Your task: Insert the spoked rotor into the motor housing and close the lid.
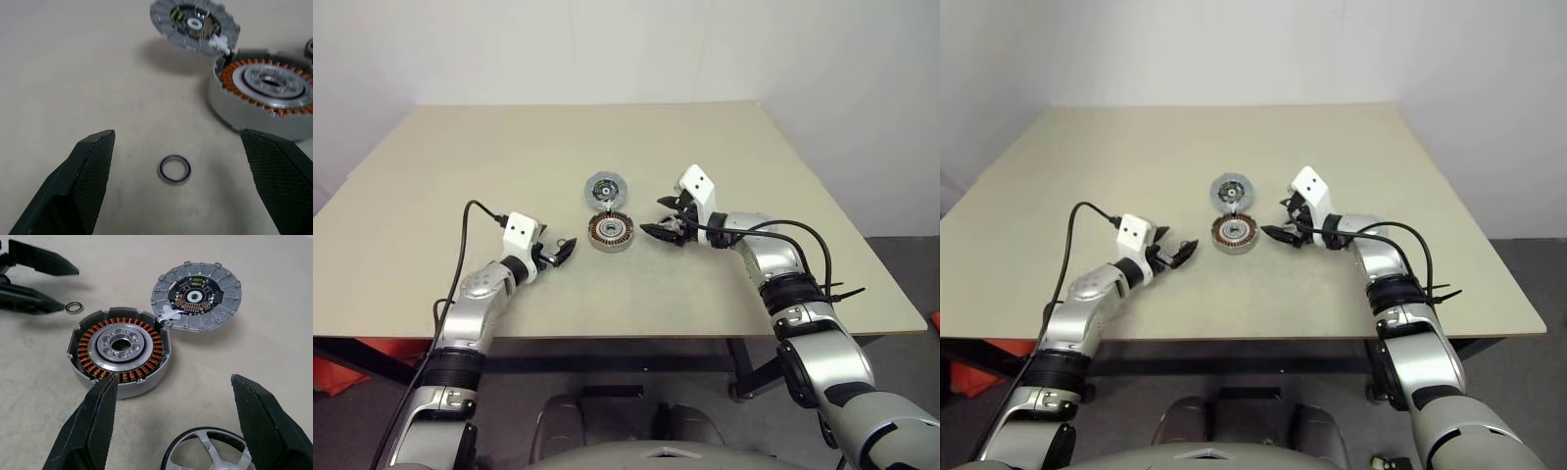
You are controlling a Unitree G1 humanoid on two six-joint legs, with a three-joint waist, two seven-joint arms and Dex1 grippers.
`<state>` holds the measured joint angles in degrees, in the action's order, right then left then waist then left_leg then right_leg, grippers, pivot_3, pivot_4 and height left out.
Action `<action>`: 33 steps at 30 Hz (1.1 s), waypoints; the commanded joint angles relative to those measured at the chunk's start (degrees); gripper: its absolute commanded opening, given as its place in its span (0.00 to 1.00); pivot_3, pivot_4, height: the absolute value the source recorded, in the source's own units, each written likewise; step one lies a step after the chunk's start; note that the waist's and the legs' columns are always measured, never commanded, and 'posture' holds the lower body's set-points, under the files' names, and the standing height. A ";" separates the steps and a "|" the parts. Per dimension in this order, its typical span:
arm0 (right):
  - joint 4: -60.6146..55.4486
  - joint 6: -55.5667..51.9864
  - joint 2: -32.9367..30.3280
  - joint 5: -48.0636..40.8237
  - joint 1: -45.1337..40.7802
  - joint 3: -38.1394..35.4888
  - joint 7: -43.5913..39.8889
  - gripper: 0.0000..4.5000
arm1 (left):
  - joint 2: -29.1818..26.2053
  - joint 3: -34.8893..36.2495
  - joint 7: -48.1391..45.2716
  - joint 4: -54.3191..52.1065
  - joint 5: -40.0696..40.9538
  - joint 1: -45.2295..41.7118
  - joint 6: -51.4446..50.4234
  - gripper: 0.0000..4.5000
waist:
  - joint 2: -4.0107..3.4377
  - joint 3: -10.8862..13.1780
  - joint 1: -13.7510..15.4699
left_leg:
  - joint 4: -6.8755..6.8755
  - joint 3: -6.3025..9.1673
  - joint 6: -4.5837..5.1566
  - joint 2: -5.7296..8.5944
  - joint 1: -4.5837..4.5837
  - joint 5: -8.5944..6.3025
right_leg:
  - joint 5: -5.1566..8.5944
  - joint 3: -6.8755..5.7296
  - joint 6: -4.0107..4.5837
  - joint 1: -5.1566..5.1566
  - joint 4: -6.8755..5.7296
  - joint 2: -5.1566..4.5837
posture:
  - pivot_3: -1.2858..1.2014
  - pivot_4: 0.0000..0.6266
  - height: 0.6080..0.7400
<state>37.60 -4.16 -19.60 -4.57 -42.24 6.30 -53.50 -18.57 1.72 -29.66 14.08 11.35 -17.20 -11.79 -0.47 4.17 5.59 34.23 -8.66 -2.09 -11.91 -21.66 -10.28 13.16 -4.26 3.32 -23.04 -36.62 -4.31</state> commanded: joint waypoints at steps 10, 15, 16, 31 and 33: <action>-1.42 0.96 -0.22 -0.48 -1.78 -0.93 0.52 0.93 | -0.55 -1.85 -0.34 -0.25 -2.92 -2.02 1.28 0.96 | 0.00 0.00 0.03 | 0.00 0.00 0.00 0.00 0.00 0.00 | 0.00 0.00 0.00 0.00 0.00 0.00 | 0.52 0.00 1.00; -1.21 1.16 -0.27 -0.39 -1.85 -0.92 0.82 0.93 | -0.23 -1.05 0.25 -0.71 -2.08 -1.48 -0.82 0.96 | 0.00 0.00 0.02 | 0.00 0.00 0.00 0.00 0.00 0.00 | 0.00 0.00 0.00 0.01 0.00 -0.01 | 0.52 0.00 1.00; -1.22 1.16 -0.29 -0.39 -1.91 -0.92 0.89 0.93 | -0.15 -0.97 0.41 -1.05 -1.82 -1.20 -1.91 0.96 | 0.00 0.00 0.02 | 0.00 0.00 0.00 0.00 0.00 0.00 | 0.00 0.00 0.00 0.01 0.00 0.00 | 0.52 0.00 1.00; -0.21 1.77 -0.34 -0.15 -2.73 -0.90 1.38 0.93 | 0.27 -1.28 3.15 -3.38 -2.32 -0.09 -10.31 0.96 | 0.00 0.00 -0.04 | 0.00 -0.01 0.00 0.00 0.11 0.00 | 0.00 0.00 0.00 0.09 -0.01 0.00 | 0.52 0.00 1.00; -0.13 1.83 -0.36 -0.11 -2.80 -0.94 1.52 0.93 | 0.29 -1.23 3.27 -3.09 -2.37 -0.26 -9.94 0.92 | 0.00 0.00 -0.04 | 0.00 -0.01 0.00 0.00 0.12 0.00 | 0.00 0.00 0.00 0.10 -0.01 0.00 | 0.52 0.00 1.00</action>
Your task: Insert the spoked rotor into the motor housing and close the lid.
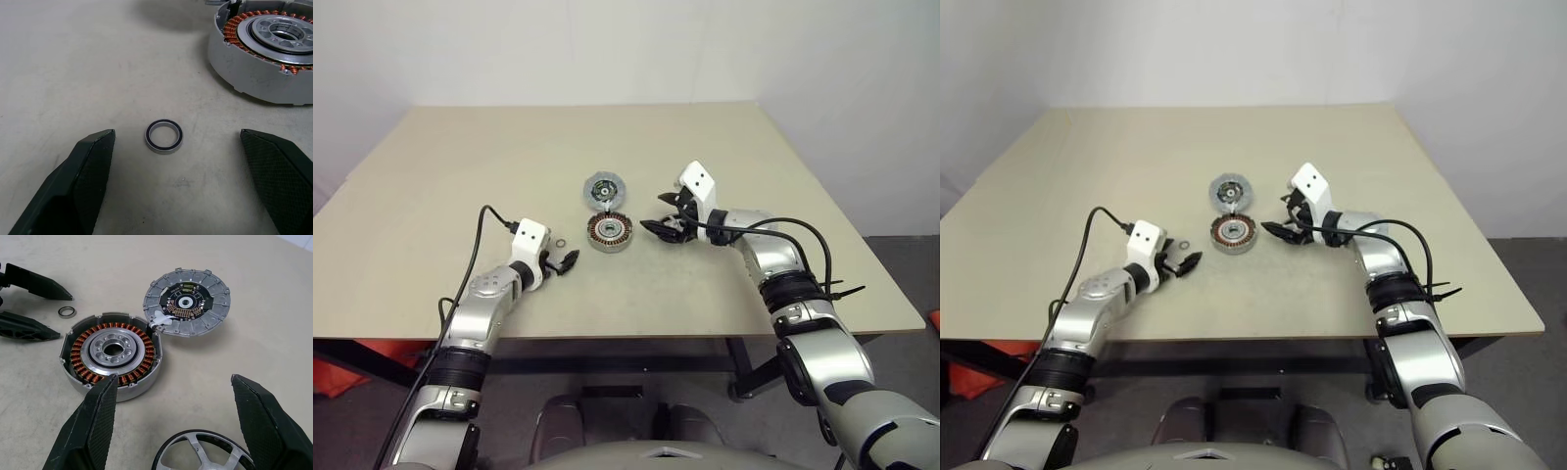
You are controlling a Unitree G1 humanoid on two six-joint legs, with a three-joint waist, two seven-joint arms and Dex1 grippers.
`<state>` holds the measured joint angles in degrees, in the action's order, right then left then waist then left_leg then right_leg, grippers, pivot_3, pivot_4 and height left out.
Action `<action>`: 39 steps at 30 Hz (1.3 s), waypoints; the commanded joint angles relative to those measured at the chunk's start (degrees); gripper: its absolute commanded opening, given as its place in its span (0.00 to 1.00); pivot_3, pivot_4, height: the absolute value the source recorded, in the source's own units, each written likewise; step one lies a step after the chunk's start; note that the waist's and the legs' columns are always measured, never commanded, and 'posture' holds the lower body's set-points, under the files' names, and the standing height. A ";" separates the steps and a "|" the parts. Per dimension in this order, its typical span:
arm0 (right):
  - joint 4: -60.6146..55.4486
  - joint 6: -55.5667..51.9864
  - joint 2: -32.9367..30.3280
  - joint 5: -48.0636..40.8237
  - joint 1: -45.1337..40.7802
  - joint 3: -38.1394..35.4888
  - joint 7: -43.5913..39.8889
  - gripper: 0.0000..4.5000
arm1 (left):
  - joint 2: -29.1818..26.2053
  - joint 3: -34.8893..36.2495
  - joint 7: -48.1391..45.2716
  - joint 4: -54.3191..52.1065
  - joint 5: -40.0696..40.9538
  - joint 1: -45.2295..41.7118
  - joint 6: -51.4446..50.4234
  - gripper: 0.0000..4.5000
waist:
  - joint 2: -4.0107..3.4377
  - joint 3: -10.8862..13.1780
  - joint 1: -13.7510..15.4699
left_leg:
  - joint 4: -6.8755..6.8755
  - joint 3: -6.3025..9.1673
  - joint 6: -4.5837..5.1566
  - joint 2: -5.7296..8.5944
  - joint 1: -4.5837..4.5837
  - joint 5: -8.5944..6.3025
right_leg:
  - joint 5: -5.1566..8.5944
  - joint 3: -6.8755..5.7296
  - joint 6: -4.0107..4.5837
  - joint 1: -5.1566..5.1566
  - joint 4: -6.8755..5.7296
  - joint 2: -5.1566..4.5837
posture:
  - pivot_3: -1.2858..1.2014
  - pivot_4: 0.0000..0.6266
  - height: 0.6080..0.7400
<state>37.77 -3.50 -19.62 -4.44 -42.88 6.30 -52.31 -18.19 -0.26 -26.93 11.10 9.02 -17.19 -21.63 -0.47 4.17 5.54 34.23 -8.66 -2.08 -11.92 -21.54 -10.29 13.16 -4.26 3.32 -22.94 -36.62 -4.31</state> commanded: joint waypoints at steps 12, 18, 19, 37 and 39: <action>0.24 1.65 -0.21 -0.26 -2.47 -1.04 1.28 0.93 | -0.85 0.41 1.44 0.98 -1.88 -0.48 1.26 0.70 | 0.00 0.00 0.03 | 0.00 0.00 0.01 0.00 0.00 0.00 | 0.00 0.00 0.00 0.01 0.01 0.00 | 0.52 0.00 1.00; 0.56 1.94 0.13 -0.26 -2.74 -0.89 1.56 0.93 | -0.24 -0.26 1.33 2.90 -2.33 -2.10 2.28 0.70 | 0.00 0.00 0.03 | 0.00 0.00 0.00 0.00 0.08 0.00 | 0.00 0.00 0.00 0.09 0.01 0.00 | 0.52 0.00 1.00; 0.64 2.00 0.16 -0.26 -2.81 -0.87 1.55 0.93 | 0.01 -0.44 1.22 3.44 -2.29 -2.49 2.45 0.70 | 0.00 0.00 0.06 | 0.00 0.00 0.00 0.00 0.10 0.00 | 0.00 0.00 0.00 0.12 0.01 0.00 | 0.52 0.00 1.00; 0.79 2.51 0.32 -0.39 -3.24 -1.05 2.26 0.93 | 1.41 -1.62 -1.92 14.93 -2.68 -2.27 8.89 0.70 | -0.27 -0.17 0.24 | -0.03 0.05 0.00 0.00 0.70 0.00 | 0.23 0.00 -0.42 0.72 0.04 -0.09 | 0.52 0.00 1.00; 0.76 2.53 0.31 -0.39 -3.21 -1.04 2.29 0.93 | 1.60 -1.43 -2.09 14.81 -2.43 -2.20 8.69 0.70 | -0.29 -0.19 0.24 | -0.04 0.05 0.00 0.00 0.78 0.00 | 0.25 0.01 -0.44 0.77 0.04 -0.09 | 0.52 0.00 1.00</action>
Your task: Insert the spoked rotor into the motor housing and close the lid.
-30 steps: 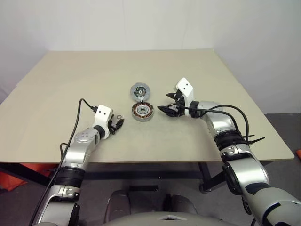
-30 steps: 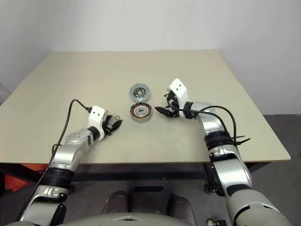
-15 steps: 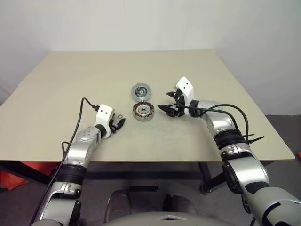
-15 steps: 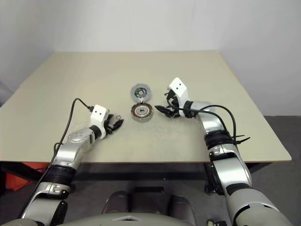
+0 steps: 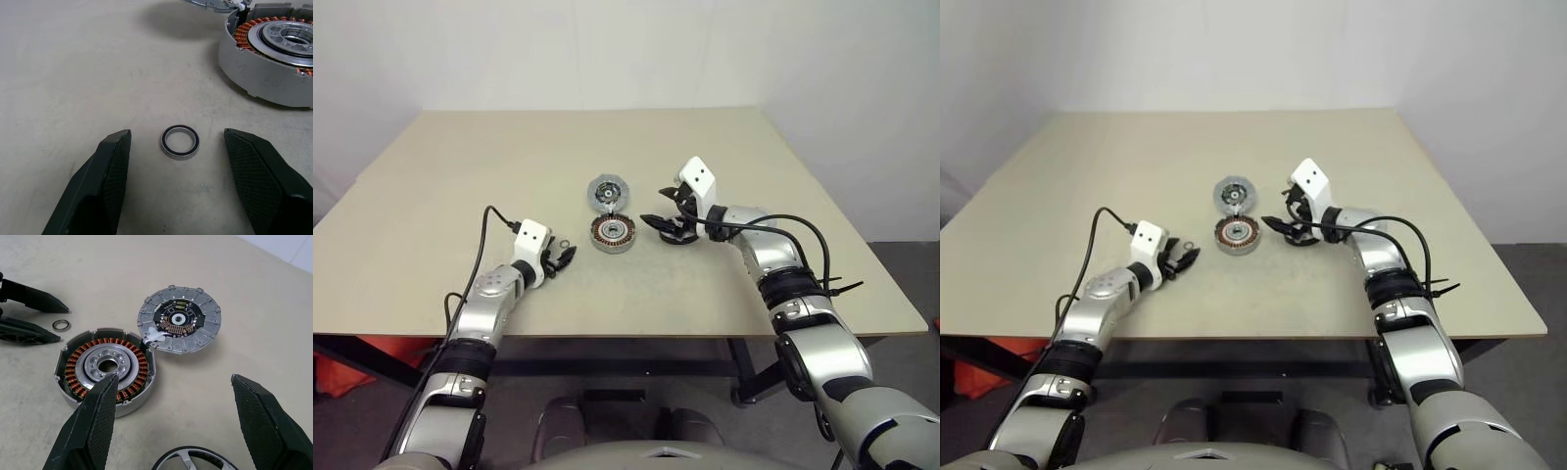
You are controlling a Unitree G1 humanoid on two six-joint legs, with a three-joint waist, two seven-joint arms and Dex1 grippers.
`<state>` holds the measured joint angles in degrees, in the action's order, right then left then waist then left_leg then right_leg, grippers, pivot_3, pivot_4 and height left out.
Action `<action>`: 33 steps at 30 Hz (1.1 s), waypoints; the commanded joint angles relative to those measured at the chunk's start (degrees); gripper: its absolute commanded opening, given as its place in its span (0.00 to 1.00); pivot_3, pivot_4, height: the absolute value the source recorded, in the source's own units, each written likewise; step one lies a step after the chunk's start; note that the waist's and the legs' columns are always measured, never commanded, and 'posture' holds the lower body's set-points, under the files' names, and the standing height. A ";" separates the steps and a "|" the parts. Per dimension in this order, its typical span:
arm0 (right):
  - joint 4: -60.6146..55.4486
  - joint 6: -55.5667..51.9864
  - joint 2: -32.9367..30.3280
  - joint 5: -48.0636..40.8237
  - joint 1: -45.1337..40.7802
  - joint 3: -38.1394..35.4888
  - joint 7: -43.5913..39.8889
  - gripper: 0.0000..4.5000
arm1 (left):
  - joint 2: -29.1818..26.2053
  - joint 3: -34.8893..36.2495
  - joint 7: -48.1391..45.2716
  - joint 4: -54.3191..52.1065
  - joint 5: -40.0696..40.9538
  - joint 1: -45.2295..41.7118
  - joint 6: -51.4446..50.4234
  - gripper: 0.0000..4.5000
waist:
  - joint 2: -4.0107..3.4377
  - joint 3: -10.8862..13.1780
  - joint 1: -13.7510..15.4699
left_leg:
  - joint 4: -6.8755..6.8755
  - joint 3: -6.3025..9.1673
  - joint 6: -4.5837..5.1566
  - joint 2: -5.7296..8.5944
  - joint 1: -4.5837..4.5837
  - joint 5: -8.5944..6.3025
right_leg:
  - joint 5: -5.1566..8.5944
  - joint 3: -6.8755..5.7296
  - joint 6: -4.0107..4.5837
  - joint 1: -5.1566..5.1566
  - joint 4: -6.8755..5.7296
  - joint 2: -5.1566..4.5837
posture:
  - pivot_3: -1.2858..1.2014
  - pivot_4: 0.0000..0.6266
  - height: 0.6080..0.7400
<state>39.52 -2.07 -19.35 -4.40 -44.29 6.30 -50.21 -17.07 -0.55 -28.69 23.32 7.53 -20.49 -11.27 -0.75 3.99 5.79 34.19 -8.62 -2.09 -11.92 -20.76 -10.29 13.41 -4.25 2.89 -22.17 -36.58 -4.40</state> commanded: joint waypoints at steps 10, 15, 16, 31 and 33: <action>-1.18 1.16 0.15 -0.28 -1.71 -0.80 0.31 0.93 | 0.34 -1.28 0.20 1.54 -1.47 1.06 -2.31 0.70 | -0.06 -0.03 -0.01 | -0.05 0.00 0.00 0.00 0.07 0.00 | 0.01 0.01 -0.03 0.06 0.03 -0.01 | 0.52 0.00 1.00; -2.44 -0.18 0.27 -1.58 -1.48 -1.26 -0.79 0.93 | -0.01 -1.86 -0.07 -1.22 -1.65 0.62 -4.02 0.70 | -0.06 -0.03 -0.01 | -0.08 0.00 0.00 0.00 0.07 0.00 | 0.02 0.01 -0.04 0.05 0.07 -0.01 | 0.52 0.00 1.00; -3.00 -0.75 0.31 -2.12 -1.46 -1.53 -1.13 0.93 | -0.07 -1.95 -0.17 -1.96 -1.65 0.44 -4.52 0.70 | -0.06 -0.03 -0.01 | -0.08 0.00 0.00 0.00 0.06 0.00 | 0.02 0.01 -0.04 0.05 0.08 -0.01 | 0.52 0.00 1.00; -4.05 -1.38 0.20 -1.93 -1.28 -1.89 -1.28 0.93 | 0.55 -3.32 -1.06 -4.95 -2.08 0.93 -6.90 0.70 | -0.06 -0.03 0.20 | -0.14 0.00 0.19 0.08 -0.26 -0.12 | -0.08 -0.01 0.13 -0.04 0.40 -0.11 | 0.52 0.00 1.00; -3.97 -1.27 0.21 -1.84 -1.33 -1.82 -1.27 0.93 | 0.68 -3.28 -1.22 -5.09 -1.90 1.02 -7.05 0.70 | -0.06 -0.03 0.20 | -0.15 0.00 0.23 0.09 -0.26 -0.14 | -0.03 -0.01 0.04 0.00 0.47 -0.12 | 0.52 0.00 1.00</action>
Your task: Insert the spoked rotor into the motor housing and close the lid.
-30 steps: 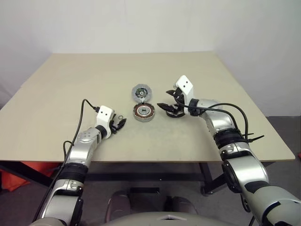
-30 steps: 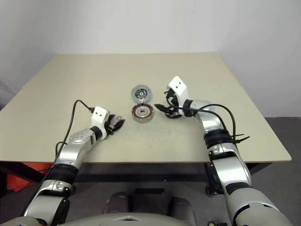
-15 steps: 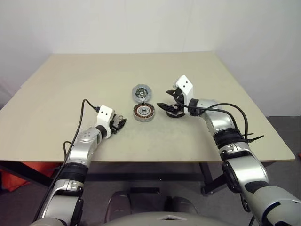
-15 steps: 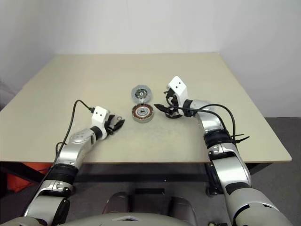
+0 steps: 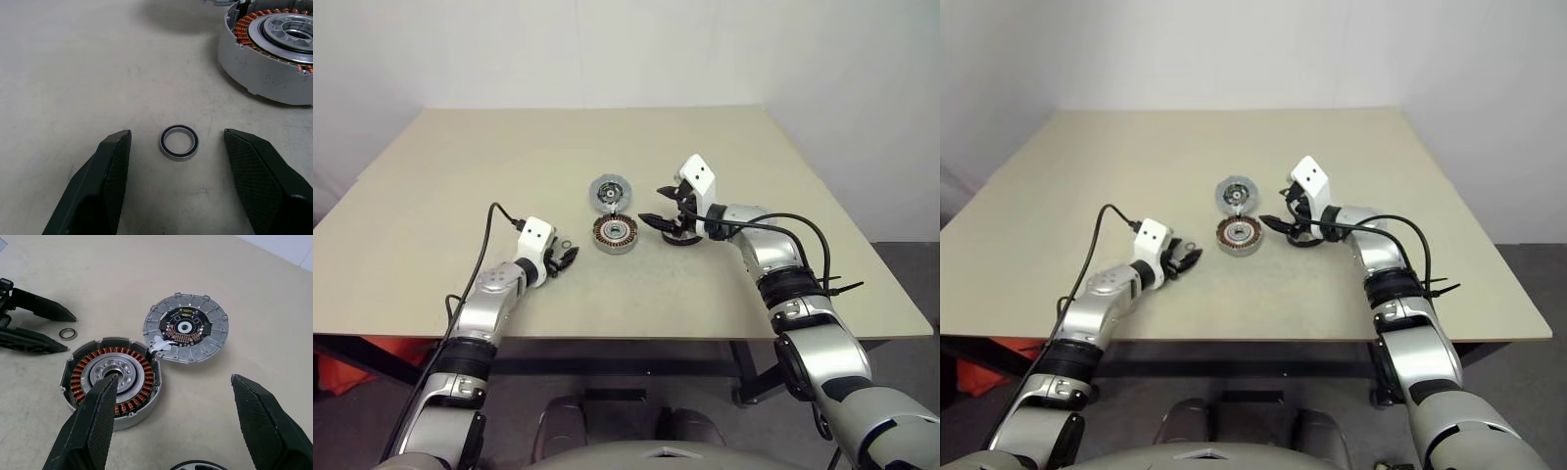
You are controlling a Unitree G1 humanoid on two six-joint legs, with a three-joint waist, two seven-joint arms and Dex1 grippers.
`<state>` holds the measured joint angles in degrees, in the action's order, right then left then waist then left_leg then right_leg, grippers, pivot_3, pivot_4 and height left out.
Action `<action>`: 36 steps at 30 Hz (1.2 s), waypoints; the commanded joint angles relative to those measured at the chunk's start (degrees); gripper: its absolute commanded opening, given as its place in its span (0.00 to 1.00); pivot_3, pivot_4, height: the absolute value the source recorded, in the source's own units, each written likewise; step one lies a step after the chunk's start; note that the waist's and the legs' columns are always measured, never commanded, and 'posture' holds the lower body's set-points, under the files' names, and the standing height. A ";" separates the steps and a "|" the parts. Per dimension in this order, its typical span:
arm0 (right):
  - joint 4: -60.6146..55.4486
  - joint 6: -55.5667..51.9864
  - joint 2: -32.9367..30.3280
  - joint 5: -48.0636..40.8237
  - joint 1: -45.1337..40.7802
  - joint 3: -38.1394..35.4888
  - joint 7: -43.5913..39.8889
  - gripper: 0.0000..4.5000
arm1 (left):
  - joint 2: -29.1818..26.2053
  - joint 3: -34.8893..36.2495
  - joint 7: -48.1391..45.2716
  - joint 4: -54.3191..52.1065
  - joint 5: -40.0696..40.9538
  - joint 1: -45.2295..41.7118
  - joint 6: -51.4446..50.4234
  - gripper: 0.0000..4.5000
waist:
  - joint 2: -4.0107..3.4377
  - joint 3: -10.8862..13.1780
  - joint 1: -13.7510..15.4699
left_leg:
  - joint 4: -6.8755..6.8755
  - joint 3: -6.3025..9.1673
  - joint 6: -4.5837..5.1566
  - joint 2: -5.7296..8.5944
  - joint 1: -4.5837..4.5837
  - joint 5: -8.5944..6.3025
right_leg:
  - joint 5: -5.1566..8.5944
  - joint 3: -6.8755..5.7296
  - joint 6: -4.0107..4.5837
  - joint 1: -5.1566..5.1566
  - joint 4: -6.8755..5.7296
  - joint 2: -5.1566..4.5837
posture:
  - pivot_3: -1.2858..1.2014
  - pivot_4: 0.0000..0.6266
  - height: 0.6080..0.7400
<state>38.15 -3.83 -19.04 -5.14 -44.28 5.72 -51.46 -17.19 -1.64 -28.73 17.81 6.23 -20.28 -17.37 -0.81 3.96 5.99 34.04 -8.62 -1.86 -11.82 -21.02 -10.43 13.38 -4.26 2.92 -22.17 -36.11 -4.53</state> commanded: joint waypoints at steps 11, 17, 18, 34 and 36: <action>-2.01 1.14 -0.01 -0.76 -1.63 -1.18 0.61 0.93 | 1.00 -2.22 -0.58 0.53 -1.21 0.61 -0.89 0.44 | -0.01 -0.01 0.06 | -0.23 -0.01 0.03 0.03 0.02 -0.02 | -0.20 -0.01 0.15 0.13 0.36 0.00 | 0.52 0.00 1.00; -1.91 1.25 0.03 -0.64 -1.62 -1.14 0.95 0.93 | 1.05 -2.15 -0.68 0.33 -1.09 0.67 -0.75 0.40 | -0.01 -0.01 0.06 | -0.27 -0.02 0.03 0.03 0.02 -0.02 | -0.20 -0.01 0.14 0.13 0.38 0.00 | 0.52 0.00 1.00; -1.76 1.34 0.04 -0.62 -1.70 -1.16 1.01 0.93 | 1.07 -1.94 -0.58 0.19 -0.94 0.58 -0.79 0.36 | -0.01 -0.01 0.06 | -0.28 -0.02 0.03 0.03 0.02 -0.02 | -0.20 -0.01 0.15 0.13 0.39 0.00 | 0.52 0.00 1.00; -0.63 2.10 0.04 -0.18 -1.93 -0.92 1.57 0.93 | 1.06 0.93 2.69 -1.71 -0.59 -1.54 2.15 0.16 | 0.00 0.00 0.03 | -0.38 -0.04 0.01 0.02 0.01 -0.01 | -0.20 -0.02 0.14 0.08 0.41 0.00 | 0.52 0.00 1.00; -0.57 2.10 0.06 -0.12 -1.89 -0.91 1.53 0.93 | 1.24 2.04 3.75 -1.61 -0.21 -2.28 3.34 0.16 | 0.03 0.02 -0.11 | -0.38 -0.04 0.01 0.01 -0.06 0.00 | -0.20 -0.02 0.15 0.01 0.41 0.01 | 0.52 0.00 1.00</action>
<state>38.25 -2.89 -18.92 -4.69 -44.30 5.72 -49.92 -15.78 -1.49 -26.12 17.26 5.54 -20.55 -15.85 -0.79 3.97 5.89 33.65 -8.65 -1.85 -11.83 -21.15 -10.43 13.16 -4.28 3.09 -22.22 -35.70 -4.51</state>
